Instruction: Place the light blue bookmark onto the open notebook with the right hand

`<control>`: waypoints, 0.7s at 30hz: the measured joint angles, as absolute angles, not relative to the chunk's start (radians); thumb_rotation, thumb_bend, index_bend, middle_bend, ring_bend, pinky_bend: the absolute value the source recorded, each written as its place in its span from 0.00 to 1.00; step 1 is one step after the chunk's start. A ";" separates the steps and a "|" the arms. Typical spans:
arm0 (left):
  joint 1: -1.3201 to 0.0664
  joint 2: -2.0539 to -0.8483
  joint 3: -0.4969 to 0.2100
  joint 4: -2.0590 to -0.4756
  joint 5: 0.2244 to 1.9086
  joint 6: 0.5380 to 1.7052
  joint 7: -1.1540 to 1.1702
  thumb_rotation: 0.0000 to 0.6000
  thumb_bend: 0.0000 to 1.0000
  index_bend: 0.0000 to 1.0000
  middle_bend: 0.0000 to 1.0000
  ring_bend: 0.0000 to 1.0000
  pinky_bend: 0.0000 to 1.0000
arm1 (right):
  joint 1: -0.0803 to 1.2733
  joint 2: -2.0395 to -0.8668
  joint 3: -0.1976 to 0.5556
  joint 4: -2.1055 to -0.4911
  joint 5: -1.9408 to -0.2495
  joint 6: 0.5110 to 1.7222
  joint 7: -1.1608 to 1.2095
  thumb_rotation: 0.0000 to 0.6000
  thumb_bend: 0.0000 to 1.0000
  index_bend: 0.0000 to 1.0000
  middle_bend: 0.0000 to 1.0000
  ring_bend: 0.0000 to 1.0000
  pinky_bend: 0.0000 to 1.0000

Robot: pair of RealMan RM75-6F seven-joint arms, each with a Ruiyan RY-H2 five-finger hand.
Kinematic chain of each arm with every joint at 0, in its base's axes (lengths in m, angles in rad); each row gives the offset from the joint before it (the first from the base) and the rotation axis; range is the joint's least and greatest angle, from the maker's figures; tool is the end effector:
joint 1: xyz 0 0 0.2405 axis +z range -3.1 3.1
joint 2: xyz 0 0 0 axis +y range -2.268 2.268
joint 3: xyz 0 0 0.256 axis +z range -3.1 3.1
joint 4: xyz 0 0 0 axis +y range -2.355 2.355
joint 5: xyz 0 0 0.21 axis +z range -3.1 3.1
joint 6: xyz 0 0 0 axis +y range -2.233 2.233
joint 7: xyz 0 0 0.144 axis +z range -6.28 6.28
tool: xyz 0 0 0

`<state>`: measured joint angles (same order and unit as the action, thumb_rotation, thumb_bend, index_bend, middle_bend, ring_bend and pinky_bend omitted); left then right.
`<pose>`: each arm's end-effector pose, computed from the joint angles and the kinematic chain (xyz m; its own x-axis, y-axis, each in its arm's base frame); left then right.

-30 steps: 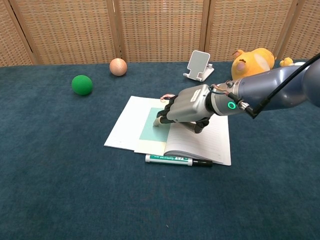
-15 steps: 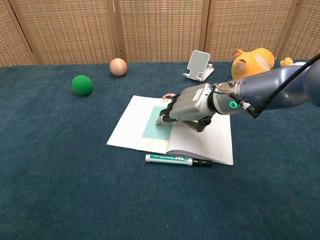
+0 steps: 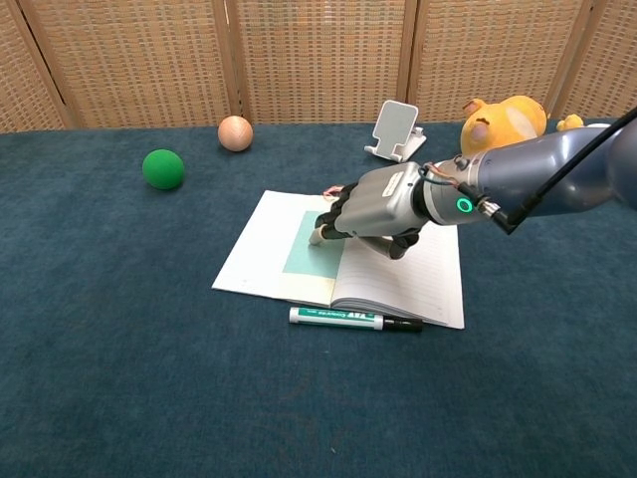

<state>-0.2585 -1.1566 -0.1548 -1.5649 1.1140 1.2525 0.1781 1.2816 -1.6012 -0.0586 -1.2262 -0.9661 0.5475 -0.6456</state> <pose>-0.3308 0.2535 0.1554 0.4586 0.0920 0.8838 0.8627 0.1924 -0.4677 -0.0716 -0.3952 -0.0739 0.9503 -0.0405 0.3088 -0.2254 -0.7738 0.5920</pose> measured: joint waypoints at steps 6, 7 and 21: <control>-0.257 -1.157 -0.154 -1.565 1.115 1.254 0.178 1.00 0.00 0.00 0.00 0.00 0.00 | 1.277 -1.583 -0.041 -1.254 -0.981 0.570 -0.629 1.00 1.00 0.00 0.00 0.00 0.00; -0.257 -1.157 -0.154 -1.565 1.115 1.254 0.177 1.00 0.00 0.00 0.00 0.00 0.00 | 1.276 -1.576 -0.037 -1.265 -0.985 0.576 -0.625 1.00 1.00 0.00 0.00 0.00 0.00; -0.240 -1.132 -0.146 -1.587 1.160 1.276 0.125 1.00 0.00 0.00 0.00 0.00 0.00 | 1.141 -1.366 0.028 -1.519 -1.113 0.890 -0.511 1.00 0.02 0.00 0.00 0.00 0.00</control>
<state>-0.2395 -1.1319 -0.1459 -1.5873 1.1602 1.2756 0.1247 1.1414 -1.3656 0.0280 -1.5189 -1.1133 0.8901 -0.5112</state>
